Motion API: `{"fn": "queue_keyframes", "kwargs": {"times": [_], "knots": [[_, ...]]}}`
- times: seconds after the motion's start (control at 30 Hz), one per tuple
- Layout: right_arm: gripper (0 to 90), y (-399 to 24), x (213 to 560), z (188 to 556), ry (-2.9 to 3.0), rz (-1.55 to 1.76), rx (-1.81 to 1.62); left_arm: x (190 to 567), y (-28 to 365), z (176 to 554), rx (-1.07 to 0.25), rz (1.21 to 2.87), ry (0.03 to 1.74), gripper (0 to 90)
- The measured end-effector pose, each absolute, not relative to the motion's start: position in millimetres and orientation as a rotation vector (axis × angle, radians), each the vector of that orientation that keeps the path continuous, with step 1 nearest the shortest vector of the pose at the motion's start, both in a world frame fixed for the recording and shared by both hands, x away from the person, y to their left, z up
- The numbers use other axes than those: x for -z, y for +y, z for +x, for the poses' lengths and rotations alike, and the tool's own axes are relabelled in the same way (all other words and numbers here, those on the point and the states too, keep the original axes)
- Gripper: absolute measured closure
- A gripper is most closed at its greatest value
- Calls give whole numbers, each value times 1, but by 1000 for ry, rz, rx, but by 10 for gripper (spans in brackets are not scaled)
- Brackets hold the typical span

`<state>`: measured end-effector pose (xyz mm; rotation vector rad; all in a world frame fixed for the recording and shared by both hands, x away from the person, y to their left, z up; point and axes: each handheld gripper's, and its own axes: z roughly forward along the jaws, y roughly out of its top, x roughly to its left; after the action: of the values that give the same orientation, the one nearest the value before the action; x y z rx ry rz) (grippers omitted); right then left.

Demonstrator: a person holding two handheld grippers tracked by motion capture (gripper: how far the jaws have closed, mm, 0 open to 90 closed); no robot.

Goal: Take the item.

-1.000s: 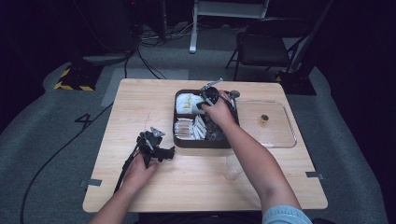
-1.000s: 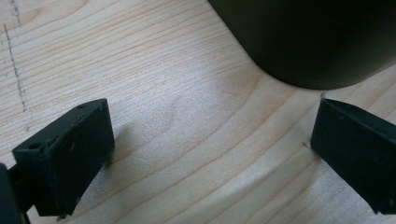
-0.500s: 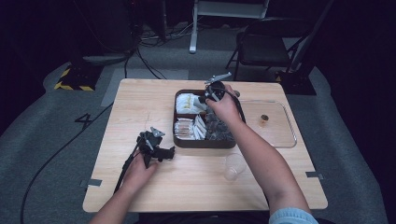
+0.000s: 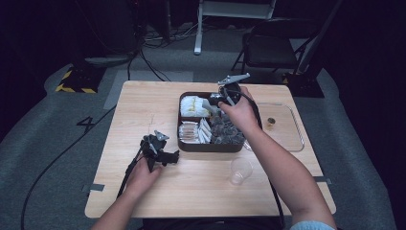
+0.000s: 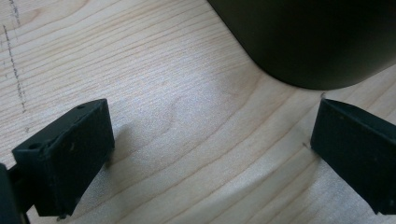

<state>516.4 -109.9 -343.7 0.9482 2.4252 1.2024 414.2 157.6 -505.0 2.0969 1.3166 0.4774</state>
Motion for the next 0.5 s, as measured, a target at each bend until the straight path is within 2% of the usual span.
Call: {"fn": "queue_keyframes", "kwargs": {"times": [0.5], "knots": [[900,-151,313,464,2368,961,-1280,505,158,414,-476,2097,1317,0]]}}
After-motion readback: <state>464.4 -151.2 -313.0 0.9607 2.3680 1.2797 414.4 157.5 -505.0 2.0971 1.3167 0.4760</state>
